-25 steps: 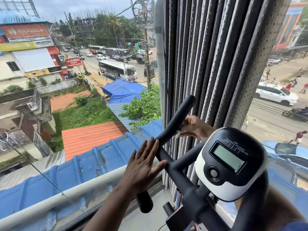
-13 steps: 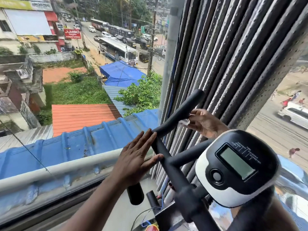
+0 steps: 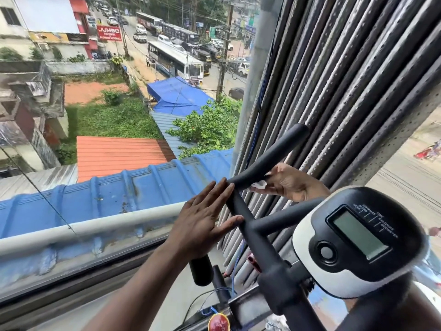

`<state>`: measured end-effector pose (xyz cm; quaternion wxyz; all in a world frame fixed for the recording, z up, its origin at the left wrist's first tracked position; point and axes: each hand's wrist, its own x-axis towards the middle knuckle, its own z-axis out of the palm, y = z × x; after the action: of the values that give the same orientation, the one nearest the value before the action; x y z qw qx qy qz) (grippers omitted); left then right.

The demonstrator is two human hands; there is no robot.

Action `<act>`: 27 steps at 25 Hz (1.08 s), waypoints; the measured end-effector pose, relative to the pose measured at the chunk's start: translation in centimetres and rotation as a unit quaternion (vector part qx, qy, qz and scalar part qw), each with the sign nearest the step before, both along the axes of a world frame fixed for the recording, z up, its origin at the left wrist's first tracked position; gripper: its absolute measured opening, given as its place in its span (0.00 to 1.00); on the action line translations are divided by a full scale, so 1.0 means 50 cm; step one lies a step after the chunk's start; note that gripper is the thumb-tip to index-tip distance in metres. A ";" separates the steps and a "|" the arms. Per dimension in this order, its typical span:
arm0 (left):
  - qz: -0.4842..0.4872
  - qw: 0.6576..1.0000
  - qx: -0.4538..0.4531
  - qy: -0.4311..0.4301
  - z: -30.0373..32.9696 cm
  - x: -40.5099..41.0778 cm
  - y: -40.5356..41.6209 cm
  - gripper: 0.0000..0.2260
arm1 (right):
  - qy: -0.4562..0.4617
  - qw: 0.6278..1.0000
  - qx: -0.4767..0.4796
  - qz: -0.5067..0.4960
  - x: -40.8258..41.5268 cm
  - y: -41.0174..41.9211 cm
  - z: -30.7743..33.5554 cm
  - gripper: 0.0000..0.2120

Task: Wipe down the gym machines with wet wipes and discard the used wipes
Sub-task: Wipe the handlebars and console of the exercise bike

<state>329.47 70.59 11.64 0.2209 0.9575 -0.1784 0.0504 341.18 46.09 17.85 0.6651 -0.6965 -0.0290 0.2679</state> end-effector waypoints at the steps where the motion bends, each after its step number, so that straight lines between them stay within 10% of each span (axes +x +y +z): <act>1: 0.000 1.000 -0.002 0.002 0.000 0.001 0.000 0.38 | 0.005 1.000 0.004 0.003 0.001 0.007 -0.006 0.12; 7: 0.042 0.997 -0.040 0.053 -0.004 -0.055 0.007 0.39 | 0.002 0.998 0.017 0.058 0.003 0.001 -0.013 0.07; 14: 0.059 0.990 -0.117 0.048 -0.011 -0.065 0.009 0.39 | -0.034 0.997 0.030 0.061 0.063 -0.042 -0.026 0.31; 19: 0.072 0.984 -0.157 0.049 -0.020 -0.067 0.010 0.32 | -0.028 0.988 0.030 0.149 0.042 0.023 -0.079 0.04; 22: 0.074 0.983 -0.162 0.046 -0.021 -0.066 0.010 0.31 | -0.011 0.984 0.071 0.161 0.037 0.044 -0.107 0.24; 27: 0.074 0.980 -0.178 0.052 -0.024 -0.065 0.008 0.31 | -0.051 0.985 0.104 0.127 0.059 0.026 -0.110 0.25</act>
<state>326.24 71.01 10.45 0.3921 0.9149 -0.0835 0.0480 344.12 47.40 12.35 0.6920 -0.6268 -0.1788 0.3104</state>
